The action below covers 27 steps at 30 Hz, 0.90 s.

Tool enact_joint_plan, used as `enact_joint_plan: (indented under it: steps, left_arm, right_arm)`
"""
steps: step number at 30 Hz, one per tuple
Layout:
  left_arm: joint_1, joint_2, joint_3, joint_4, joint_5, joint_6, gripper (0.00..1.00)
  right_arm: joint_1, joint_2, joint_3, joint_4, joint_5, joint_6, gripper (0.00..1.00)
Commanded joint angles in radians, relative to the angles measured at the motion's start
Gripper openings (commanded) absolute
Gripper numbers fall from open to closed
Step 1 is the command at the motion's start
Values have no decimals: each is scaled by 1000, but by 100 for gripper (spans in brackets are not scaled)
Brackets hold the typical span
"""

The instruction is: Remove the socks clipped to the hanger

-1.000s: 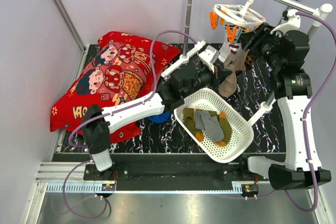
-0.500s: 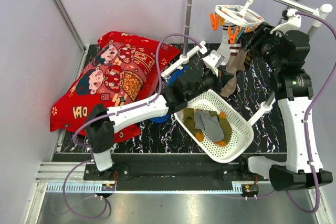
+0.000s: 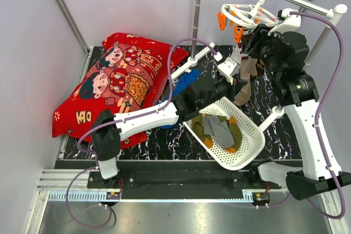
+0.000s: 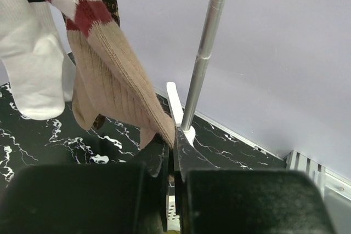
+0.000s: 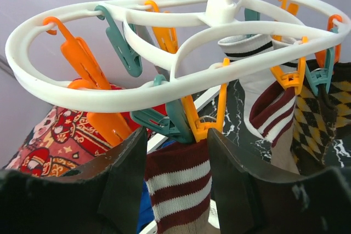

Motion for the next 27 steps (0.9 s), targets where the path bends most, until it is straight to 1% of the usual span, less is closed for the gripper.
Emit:
enact_joint_plan:
  steps: [1,7,9,10,11,14,19,23,27]
  left_arm:
    - [-4,-16,30,62,-38,23,0]
    - [-4,-19,28,59,-43,23,0]
    - [-6,-19,26,61,-41,26,0]
    - [-6,-20,23,64,-41,26,0]
    - [-6,-20,23,65,-41,25,0]
    - [-4,-20,28,68,-43,28,0]
    - [-4,-17,33,64,-60,29,0]
    - [-6,-23,20,67,-66,28,0]
    - [-6,-31,20,67,-66,29,0]
  right_arm:
    - [37,18,67,1,124,-83,56]
    - [40,12,87,-20,125,-68,56]
    - [40,10,118,-68,93,-49,57]
    - [38,13,159,-91,85,-34,58]
    - [38,16,181,-142,88,-28,58]
    - [38,24,227,-209,114,-32,60]
    - [37,90,333,-339,116,-52,63]
    - [29,84,337,-370,157,-57,62]
    - [-34,79,337,-388,141,-58,62]
